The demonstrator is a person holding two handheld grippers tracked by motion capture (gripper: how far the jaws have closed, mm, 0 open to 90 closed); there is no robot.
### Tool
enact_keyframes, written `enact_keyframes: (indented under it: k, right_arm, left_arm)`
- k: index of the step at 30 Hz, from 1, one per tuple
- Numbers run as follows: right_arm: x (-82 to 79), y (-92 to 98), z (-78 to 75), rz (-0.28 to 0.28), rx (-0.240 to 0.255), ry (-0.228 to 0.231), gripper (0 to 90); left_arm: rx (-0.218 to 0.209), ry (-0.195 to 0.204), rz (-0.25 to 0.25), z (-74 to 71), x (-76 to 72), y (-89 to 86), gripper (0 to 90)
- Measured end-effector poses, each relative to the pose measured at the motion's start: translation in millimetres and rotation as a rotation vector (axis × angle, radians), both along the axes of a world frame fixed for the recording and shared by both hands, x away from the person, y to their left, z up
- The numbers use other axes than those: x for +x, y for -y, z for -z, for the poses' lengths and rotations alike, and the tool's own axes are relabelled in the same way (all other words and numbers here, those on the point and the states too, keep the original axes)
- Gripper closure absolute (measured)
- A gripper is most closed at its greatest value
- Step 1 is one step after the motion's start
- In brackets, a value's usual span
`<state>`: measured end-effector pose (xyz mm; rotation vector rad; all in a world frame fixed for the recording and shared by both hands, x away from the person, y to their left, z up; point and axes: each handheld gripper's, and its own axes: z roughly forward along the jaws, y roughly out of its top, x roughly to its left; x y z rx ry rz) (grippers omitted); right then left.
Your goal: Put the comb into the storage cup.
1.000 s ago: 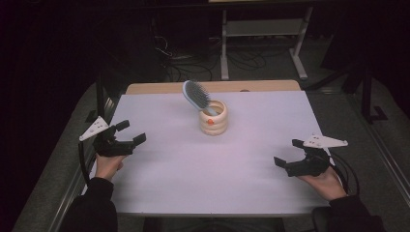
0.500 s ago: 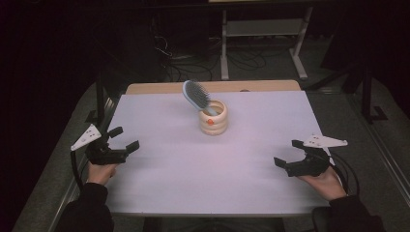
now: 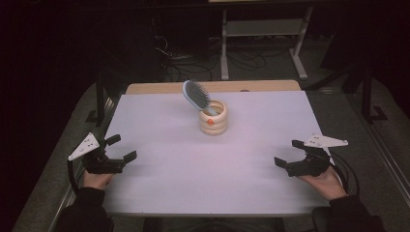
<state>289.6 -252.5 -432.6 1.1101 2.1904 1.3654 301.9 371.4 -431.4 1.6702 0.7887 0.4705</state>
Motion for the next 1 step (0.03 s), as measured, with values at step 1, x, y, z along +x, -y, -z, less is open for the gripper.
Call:
enact_keyframes:
  k: [1]
  right_arm:
    - [0.0,0.0,0.0,0.000,0.000,0.000,0.0]
  left_arm:
    - [0.000,0.002,0.001,-0.3,-0.3,-0.1,0.0]
